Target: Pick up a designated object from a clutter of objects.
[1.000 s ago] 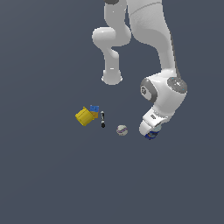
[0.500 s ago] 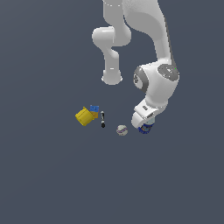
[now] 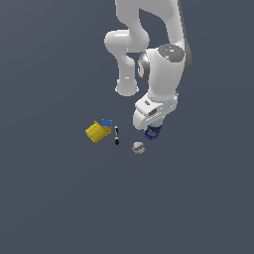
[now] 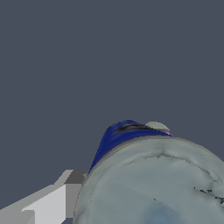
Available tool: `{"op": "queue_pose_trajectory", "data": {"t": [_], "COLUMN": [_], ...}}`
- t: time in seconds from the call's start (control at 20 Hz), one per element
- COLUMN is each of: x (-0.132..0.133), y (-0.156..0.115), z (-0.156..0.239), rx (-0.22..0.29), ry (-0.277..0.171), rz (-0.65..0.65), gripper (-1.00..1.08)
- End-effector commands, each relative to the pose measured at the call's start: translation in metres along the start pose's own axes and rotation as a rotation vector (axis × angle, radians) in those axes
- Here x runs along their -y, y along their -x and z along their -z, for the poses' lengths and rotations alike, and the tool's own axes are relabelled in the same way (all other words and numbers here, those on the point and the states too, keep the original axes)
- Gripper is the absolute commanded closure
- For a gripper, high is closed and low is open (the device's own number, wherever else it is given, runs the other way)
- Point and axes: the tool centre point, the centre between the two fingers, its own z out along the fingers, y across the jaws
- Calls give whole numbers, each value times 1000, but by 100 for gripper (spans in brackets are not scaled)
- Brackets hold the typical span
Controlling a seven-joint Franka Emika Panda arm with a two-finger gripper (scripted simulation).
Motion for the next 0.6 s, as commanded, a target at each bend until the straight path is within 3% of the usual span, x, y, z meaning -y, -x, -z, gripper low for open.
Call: {"op": "queue_pose_trajectory", "data": {"t": [0.0,0.55], "x": [-10,-61], "y": [16,95], "z": [19,106], "rx": [-5,-8], "ry": [0,-4], "rz": [0,1], "gripper": [108,108]}}
